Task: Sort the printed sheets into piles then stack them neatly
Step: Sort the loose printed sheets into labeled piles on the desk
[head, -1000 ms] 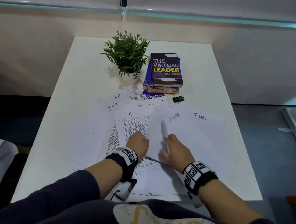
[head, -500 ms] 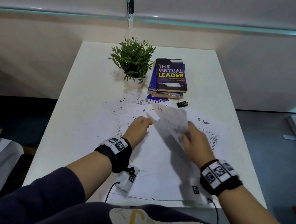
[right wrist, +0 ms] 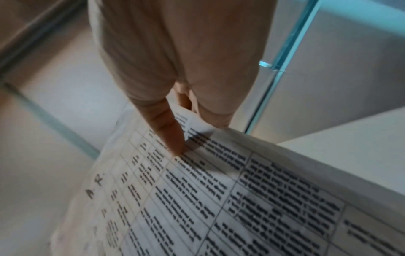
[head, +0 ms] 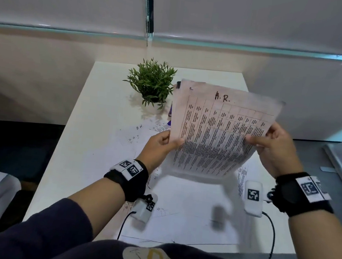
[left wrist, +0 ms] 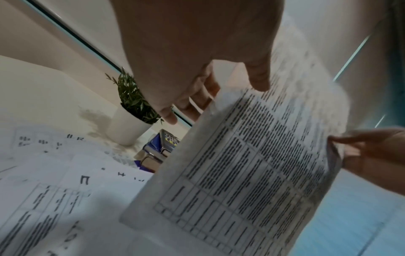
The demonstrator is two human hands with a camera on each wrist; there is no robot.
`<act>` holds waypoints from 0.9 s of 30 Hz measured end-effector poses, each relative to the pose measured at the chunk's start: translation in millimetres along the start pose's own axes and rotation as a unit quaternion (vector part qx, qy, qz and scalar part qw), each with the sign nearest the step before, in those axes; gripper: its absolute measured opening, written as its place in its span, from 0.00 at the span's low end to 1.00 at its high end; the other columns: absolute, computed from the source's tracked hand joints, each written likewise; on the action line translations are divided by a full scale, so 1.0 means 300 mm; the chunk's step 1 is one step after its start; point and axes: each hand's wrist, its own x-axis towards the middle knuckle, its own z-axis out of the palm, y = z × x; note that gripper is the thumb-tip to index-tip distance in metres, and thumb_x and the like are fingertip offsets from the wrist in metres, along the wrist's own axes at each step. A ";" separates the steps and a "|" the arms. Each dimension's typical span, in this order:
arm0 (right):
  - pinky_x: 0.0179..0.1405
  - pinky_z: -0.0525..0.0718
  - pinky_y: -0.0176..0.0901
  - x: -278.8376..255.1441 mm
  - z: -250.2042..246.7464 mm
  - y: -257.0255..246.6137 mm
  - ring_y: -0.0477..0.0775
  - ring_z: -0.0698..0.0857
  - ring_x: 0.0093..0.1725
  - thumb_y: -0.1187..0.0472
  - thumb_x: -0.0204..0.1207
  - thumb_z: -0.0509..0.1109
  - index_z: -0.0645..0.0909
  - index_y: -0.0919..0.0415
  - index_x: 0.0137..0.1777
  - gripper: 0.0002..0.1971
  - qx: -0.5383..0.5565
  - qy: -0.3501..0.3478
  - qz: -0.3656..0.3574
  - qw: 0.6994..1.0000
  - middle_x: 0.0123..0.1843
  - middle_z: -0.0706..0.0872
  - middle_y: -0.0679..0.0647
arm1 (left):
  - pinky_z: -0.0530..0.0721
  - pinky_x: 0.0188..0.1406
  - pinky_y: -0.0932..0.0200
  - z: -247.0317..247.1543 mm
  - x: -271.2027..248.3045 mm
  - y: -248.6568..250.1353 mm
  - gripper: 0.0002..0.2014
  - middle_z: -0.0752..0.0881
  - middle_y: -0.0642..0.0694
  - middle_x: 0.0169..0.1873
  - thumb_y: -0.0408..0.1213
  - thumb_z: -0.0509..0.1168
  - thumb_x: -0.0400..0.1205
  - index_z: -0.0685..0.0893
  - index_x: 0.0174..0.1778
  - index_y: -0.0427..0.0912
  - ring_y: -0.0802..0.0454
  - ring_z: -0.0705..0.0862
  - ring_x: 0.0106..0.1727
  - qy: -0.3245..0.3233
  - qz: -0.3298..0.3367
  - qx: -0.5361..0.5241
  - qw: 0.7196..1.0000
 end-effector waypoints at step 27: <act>0.81 0.61 0.66 -0.182 0.209 0.737 0.72 0.51 0.85 0.39 0.70 0.74 0.54 0.61 0.82 0.49 -0.737 -0.350 0.018 0.577 0.87 0.46 0.67 | 0.77 0.50 0.54 -0.443 -0.040 -0.282 0.13 0.85 0.35 0.55 0.32 0.58 0.87 0.81 0.65 0.33 0.41 0.80 0.51 0.284 -0.123 0.243 0.919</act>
